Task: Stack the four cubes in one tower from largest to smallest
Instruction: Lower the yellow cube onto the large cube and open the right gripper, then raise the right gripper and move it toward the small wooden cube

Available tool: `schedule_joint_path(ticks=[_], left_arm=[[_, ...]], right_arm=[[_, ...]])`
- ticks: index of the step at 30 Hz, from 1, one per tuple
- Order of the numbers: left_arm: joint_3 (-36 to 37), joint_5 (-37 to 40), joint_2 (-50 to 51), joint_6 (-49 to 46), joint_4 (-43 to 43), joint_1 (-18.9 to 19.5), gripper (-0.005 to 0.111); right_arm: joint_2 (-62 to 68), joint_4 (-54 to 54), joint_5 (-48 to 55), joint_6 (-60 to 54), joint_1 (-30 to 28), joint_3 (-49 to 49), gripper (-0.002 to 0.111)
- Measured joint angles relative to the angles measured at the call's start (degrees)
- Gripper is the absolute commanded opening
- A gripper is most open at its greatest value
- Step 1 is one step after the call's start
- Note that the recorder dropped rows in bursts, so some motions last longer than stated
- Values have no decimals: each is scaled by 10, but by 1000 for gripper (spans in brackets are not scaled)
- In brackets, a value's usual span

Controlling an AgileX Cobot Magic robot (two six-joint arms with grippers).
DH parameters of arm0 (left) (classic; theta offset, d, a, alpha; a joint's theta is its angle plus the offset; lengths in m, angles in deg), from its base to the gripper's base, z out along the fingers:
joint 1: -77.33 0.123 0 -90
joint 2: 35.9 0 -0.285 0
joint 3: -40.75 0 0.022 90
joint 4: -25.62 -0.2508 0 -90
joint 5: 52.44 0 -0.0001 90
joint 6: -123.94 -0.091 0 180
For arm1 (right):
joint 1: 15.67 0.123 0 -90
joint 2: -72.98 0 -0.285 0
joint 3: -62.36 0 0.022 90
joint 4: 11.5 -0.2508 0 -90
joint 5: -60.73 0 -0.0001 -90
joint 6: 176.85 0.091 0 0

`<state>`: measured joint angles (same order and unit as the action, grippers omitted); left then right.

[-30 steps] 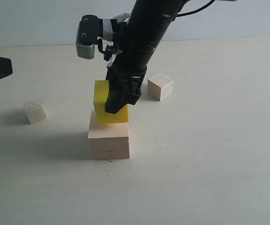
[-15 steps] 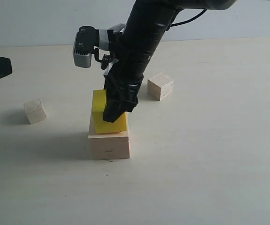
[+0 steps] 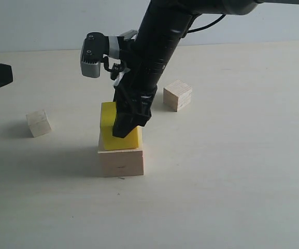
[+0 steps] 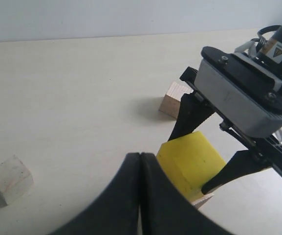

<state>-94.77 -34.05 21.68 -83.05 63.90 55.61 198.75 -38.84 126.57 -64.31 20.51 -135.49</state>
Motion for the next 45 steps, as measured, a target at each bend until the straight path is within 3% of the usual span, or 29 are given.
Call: schedule_joint_path(ticks=[4,17,26,41,45], left_arm=[[0,0,0,0,-1,0,0],[0,0,0,0,-3,0,0],[0,0,0,0,-3,0,0],[0,0,0,0,-8,0,0],[0,0,0,0,-9,0,0]], right_arm=[[0,0,-5,0,0,0,67],[0,-1,-11,2,0,0,68],[0,-17,-11,12,0,0,86],[-43,-22,-27,57,0,-8,86],[-74,-4,-50,101,1,-8,80]])
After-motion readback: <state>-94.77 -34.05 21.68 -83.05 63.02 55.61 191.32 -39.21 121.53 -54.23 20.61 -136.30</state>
